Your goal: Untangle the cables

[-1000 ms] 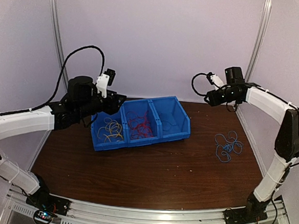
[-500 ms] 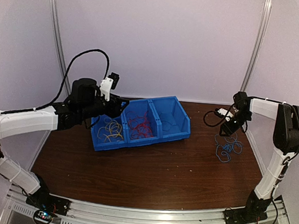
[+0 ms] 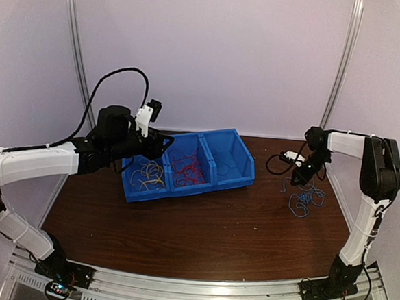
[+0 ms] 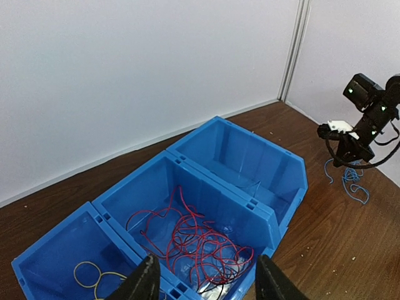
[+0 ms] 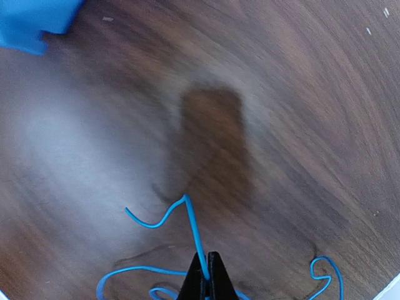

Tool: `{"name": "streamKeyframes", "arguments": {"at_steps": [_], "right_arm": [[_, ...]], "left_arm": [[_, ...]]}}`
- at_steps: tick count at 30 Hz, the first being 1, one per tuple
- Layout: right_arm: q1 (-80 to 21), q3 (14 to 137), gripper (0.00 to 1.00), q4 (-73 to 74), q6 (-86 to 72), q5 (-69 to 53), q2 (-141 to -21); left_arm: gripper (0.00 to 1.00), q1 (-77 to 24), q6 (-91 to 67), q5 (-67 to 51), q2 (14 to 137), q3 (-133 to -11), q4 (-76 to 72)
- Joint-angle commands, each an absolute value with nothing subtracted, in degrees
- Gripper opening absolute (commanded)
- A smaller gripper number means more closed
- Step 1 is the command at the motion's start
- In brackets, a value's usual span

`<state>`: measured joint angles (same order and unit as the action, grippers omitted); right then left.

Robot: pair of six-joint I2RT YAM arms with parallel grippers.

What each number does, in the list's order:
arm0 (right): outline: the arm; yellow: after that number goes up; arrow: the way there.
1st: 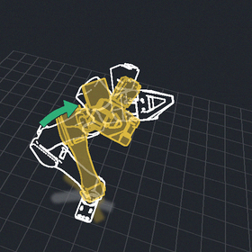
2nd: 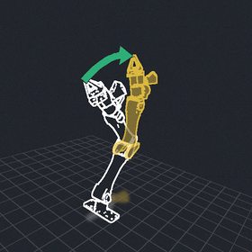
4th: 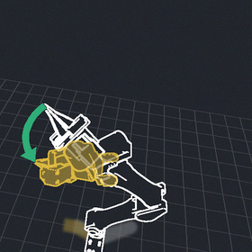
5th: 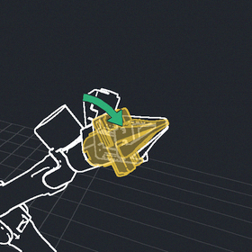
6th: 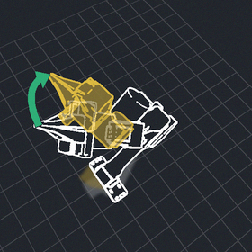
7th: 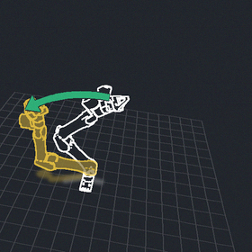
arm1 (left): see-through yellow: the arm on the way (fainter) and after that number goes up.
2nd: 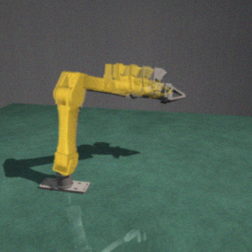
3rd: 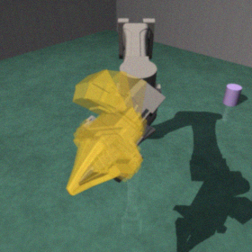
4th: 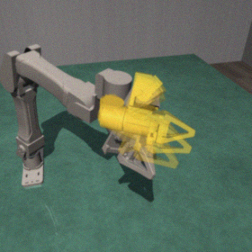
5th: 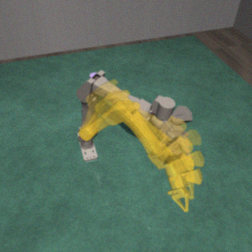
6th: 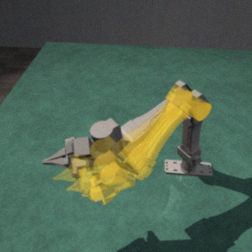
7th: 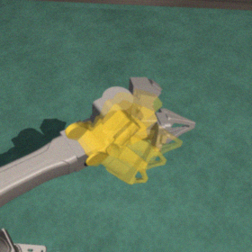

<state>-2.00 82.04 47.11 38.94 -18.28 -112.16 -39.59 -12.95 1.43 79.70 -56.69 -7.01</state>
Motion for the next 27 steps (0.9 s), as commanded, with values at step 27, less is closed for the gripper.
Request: {"name": "streamKeyframes", "arguments": {"at_steps": [27], "right_arm": [[-23.41,125.24,0.00,44.82,32.08,-50.71,-89.56]], "left_arm": [[0.53,-51.85,-15.29,-16.68,95.96,-54.65,-41.29]]}}
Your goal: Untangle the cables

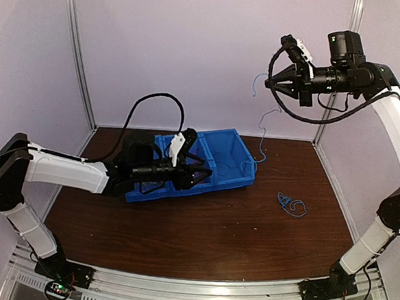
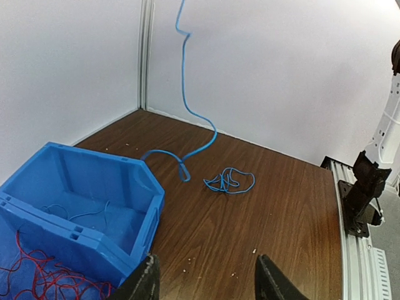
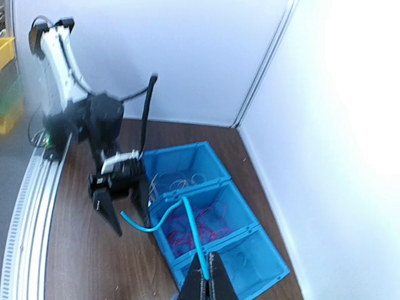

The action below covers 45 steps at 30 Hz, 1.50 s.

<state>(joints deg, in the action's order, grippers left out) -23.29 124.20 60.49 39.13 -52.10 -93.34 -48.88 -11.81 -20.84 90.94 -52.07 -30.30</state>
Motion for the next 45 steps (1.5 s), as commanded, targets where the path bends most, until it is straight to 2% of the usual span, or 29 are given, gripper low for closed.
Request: {"name": "streamKeyframes", "arguments": {"at_steps": [1,6,11,16,23,27,33,36,41,45], "right_arm": [[-23.44,129.35,0.00,45.08,30.68,-51.26,-90.93],[-23.46,133.10,0.00,41.16,25.02,-55.32,-91.64],[-23.42,119.06,0.00,34.34,20.41,-54.97,-88.10],[-23.47,108.77,0.00,27.94,16.66,-52.81,-86.33],[-23.47,105.73,0.00,22.98,16.41,-43.76,-89.50],[-23.47,106.51,0.00,20.82,15.95,-41.42,-92.28],[-23.42,109.81,0.00,16.84,12.33,-38.16,-97.27],[-23.47,109.98,0.00,14.49,11.87,-36.66,-100.22],[-23.43,110.63,0.00,14.40,13.30,-31.53,-106.10],[-23.45,110.65,0.01,15.90,13.01,-32.06,-111.28]], "left_arm": [[0.53,-52.87,-15.56,-14.29,97.89,-55.77,-42.55],[0.52,-56.84,-16.40,-9.59,108.97,-65.12,-46.55],[0.52,-58.80,-19.09,-5.88,113.30,-68.03,-48.28],[0.52,-58.84,-19.84,-3.25,112.16,-66.56,-46.87],[0.52,-58.83,-19.45,-7.23,102.51,-59.03,-36.70],[0.53,-58.49,-17.70,-1.39,90.49,-55.56,-27.08],[0.55,-54.92,-6.63,13.23,80.91,-60.41,-13.25],[0.55,-50.11,-3.30,17.91,78.90,-59.86,-13.63],[0.56,-39.13,-8.80,14.22,73.06,-52.48,-20.48],[0.56,-38.13,-3.31,13.39,70.04,-50.26,-21.41]]}}
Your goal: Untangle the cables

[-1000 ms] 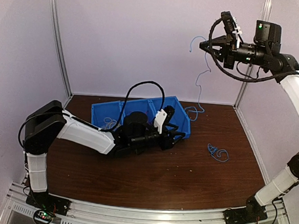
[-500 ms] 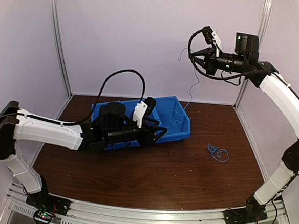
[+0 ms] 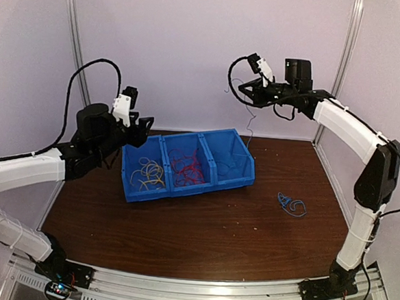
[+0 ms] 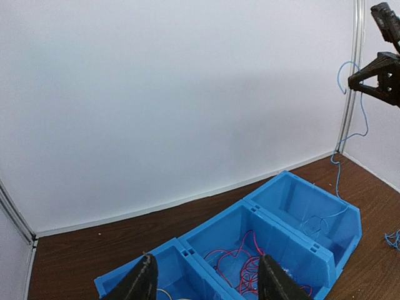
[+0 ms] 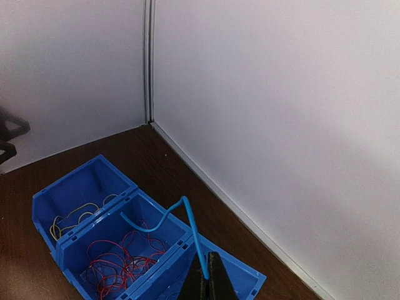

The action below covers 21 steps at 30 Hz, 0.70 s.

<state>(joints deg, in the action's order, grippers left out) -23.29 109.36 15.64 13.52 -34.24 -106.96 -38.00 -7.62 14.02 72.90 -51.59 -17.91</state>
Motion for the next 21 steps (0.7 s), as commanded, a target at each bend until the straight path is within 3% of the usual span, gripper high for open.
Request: {"name": "streamKeyframes", "arguments": {"at_steps": [1,10,14,21], "right_arm": [[-23.47,111.41,0.01,17.26,12.82,-32.35,-112.89],[-23.58,115.04,0.00,23.43,9.79,-39.42,-120.66],[-24.96,116.29,0.00,23.99,9.88,-47.60,-118.88],[-27.85,113.29,0.00,18.68,10.74,-45.07,-111.66]], "left_arm": [[0.56,-38.14,-2.80,14.19,69.71,-50.35,-21.14],[0.56,-38.14,-1.82,14.40,69.38,-51.02,-20.25],[0.56,-38.11,-1.76,13.87,69.11,-51.07,-20.22],[0.56,-38.10,-2.28,12.96,69.02,-51.10,-20.06]]}}
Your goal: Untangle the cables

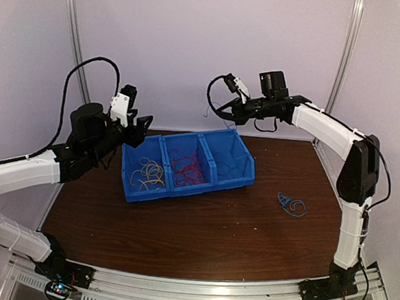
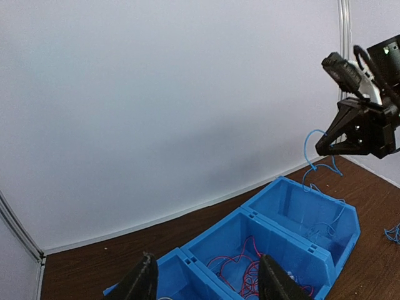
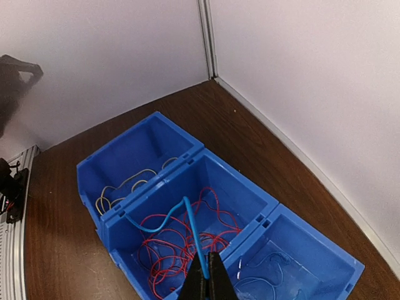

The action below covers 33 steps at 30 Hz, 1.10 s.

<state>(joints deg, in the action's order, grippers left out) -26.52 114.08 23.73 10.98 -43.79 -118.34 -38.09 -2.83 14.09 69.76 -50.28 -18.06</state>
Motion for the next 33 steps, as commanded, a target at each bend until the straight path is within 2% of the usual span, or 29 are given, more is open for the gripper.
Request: {"name": "streamKeyframes", "arguments": {"at_steps": [1,28,30,33], "right_arm": [[-27.86,112.94,0.00,18.45,10.60,-44.44,-111.64],[-25.13,113.69,0.00,26.78,12.20,-22.62,-129.37],[-25.13,114.40,0.15,29.01,12.54,-23.07,-129.87],[-25.16,114.86,0.27,31.80,12.80,-22.64,-128.73]], "left_arm": [[0.56,-38.14,-2.36,12.78,69.00,-51.15,-20.09],[0.56,-38.14,-3.60,10.34,68.25,-51.15,-19.69],[0.56,-38.13,-3.63,10.29,68.23,-51.11,-19.69],[0.56,-38.14,-3.60,10.28,68.15,-51.13,-19.72]]}}
